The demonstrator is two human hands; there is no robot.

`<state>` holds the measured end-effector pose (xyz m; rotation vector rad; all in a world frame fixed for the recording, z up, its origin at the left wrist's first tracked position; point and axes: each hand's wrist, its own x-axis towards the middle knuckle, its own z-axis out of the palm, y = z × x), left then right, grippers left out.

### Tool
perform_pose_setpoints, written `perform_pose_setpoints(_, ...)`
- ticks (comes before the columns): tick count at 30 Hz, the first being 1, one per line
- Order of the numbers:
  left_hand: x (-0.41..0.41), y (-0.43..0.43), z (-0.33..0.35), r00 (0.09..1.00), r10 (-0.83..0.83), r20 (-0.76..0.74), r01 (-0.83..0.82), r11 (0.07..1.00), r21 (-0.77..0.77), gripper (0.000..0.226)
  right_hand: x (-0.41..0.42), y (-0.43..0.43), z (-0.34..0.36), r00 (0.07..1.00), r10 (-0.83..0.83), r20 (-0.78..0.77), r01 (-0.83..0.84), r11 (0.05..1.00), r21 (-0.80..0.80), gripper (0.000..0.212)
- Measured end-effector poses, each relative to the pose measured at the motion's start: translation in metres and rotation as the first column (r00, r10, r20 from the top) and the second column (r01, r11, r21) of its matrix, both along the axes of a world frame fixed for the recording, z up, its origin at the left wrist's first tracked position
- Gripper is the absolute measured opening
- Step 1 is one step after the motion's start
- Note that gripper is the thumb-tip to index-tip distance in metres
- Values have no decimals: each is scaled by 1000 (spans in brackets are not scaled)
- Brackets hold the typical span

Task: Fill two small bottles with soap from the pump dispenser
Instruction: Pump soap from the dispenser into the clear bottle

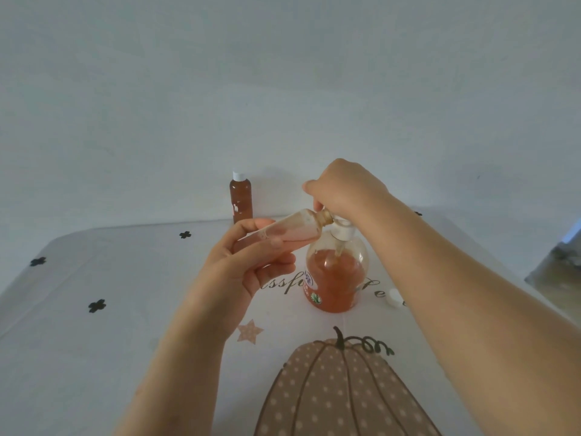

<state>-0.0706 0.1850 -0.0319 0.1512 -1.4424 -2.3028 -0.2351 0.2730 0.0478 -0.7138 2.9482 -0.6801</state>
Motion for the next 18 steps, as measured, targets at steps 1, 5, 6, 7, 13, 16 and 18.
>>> perform_pose_setpoints(1, 0, 0, 0, 1000, 0, 0, 0, 1000, -1, 29, 1, 0, 0, 1000, 0, 3, 0, 1000, 4, 24)
perform_pose_setpoints(5, 3, 2, 2, 1000, -9, -23, 9, 1000, -6, 29, 5, 2, 7, 1000, -5, 26, 5, 1000, 6, 25)
perform_pose_setpoints(6, 4, 3, 3, 999, -12, -35, 12, 1000, -1, 29, 7, 2, 10, 1000, -7, 24, 7, 1000, 7, 26)
perform_pose_setpoints(7, 4, 4, 3, 999, -14, -45, 15, 1000, 7, 29, 8, 3, 13, 1000, -9, 14, 9, 1000, 8, 25)
perform_pose_setpoints(13, 8, 6, 8, 998, -16, -68, 18, 999, 27, 38, 12, 7, 18, 996, -13, -84, 12, 1000, -10, 26)
perform_pose_setpoints(16, 8, 6, 7, 998, -21, -67, 22, 1000, 17, 34, 13, 6, 18, 999, -12, -53, 12, 1000, -4, 26)
perform_pose_setpoints(18, 7, 6, 6, 998, -20, -67, 22, 999, 31, 33, 14, 5, 19, 999, -11, -32, 11, 1000, 2, 27)
